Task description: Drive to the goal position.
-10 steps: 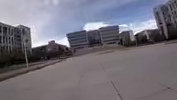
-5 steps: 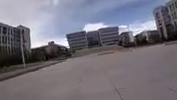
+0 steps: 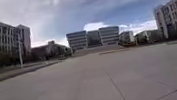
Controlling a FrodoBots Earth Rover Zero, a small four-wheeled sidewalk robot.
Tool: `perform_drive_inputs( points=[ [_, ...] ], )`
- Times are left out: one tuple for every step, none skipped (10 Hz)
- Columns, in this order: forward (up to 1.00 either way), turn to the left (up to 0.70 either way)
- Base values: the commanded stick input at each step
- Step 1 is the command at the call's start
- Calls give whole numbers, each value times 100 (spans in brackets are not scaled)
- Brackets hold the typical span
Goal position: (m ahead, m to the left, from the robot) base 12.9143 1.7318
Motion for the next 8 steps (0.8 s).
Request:
perform_drive_inputs(
  points=[
    [85, 0],
    [85, 0],
    [85, 0],
    [85, 0],
    [85, 0],
    [85, 0],
    [85, 3],
    [85, 5]
  ],
)
